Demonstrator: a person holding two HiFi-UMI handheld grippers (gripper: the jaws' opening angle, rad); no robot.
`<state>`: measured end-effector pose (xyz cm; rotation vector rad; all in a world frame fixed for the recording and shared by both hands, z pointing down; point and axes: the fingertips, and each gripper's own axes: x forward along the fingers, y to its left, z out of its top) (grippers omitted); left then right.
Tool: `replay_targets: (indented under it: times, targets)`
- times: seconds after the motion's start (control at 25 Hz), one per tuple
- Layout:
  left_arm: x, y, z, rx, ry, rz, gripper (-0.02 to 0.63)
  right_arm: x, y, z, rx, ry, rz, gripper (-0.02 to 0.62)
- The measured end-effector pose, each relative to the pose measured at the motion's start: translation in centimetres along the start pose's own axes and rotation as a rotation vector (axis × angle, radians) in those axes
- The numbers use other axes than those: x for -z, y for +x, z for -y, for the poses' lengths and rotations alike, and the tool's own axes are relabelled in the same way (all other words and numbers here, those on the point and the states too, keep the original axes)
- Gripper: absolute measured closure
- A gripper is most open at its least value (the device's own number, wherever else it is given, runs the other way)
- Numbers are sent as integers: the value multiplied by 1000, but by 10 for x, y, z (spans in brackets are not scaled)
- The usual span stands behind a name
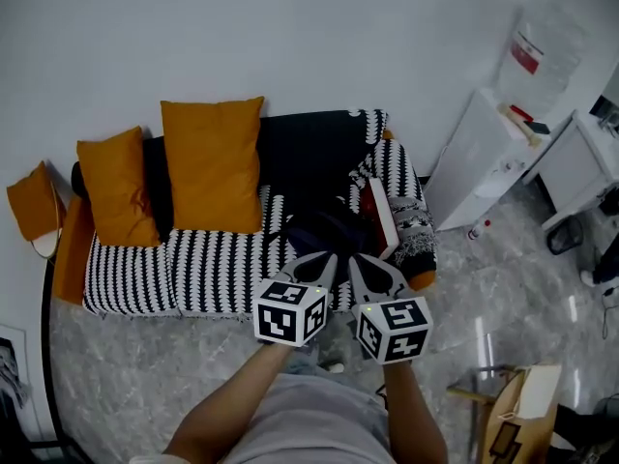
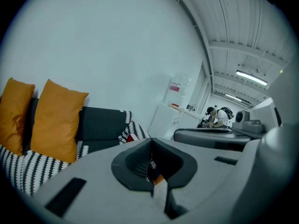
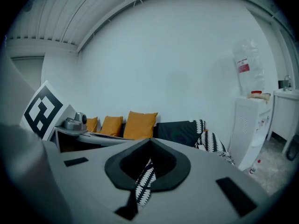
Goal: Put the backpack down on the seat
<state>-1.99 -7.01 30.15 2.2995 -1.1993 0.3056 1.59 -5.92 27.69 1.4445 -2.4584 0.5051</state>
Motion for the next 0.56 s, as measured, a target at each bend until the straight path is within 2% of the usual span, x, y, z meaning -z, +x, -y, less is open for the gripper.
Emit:
replay_targets:
  times: [0.2,0.56]
  targets:
    - [1,1,-3,-6,-27,-3,598,3,0,0,-1,-2,-7,594]
    - [2,3,-3,-11,-24,-6,598,2,1,3,-1,1,-3,594]
